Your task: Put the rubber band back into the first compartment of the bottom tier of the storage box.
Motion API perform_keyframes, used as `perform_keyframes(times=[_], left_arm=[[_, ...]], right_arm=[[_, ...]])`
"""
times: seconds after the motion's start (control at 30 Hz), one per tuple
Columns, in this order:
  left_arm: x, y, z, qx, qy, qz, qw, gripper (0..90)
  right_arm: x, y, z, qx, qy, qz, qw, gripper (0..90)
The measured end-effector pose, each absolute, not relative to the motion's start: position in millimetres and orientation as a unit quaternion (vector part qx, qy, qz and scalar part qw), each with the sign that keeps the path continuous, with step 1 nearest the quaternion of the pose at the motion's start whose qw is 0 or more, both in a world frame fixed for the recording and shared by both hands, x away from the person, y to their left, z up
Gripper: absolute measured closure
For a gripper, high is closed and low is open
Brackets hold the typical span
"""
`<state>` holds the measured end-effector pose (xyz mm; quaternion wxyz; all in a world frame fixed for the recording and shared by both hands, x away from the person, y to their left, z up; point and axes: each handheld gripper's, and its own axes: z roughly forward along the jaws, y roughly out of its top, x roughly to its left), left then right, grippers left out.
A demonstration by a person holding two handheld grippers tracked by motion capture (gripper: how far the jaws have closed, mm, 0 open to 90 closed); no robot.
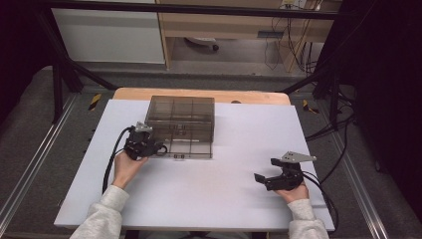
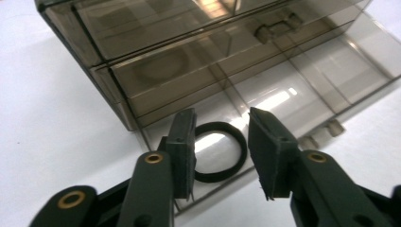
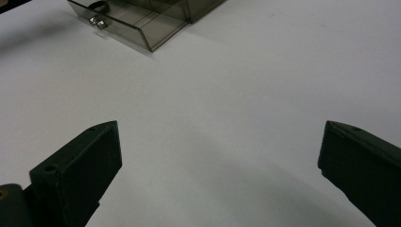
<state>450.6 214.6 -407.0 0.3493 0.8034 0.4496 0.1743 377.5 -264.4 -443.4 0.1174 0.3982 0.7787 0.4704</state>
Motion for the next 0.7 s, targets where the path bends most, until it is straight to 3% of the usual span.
perform_keyframes(times=[0.7], left_arm=[[424.3, 216.6, -400.3, 0.806, 0.424, 0.168, 0.378, 27.7]], right_arm=[[377.3, -264.6, -443.2, 0.397, 0.779, 0.470, 0.117, 1.0]])
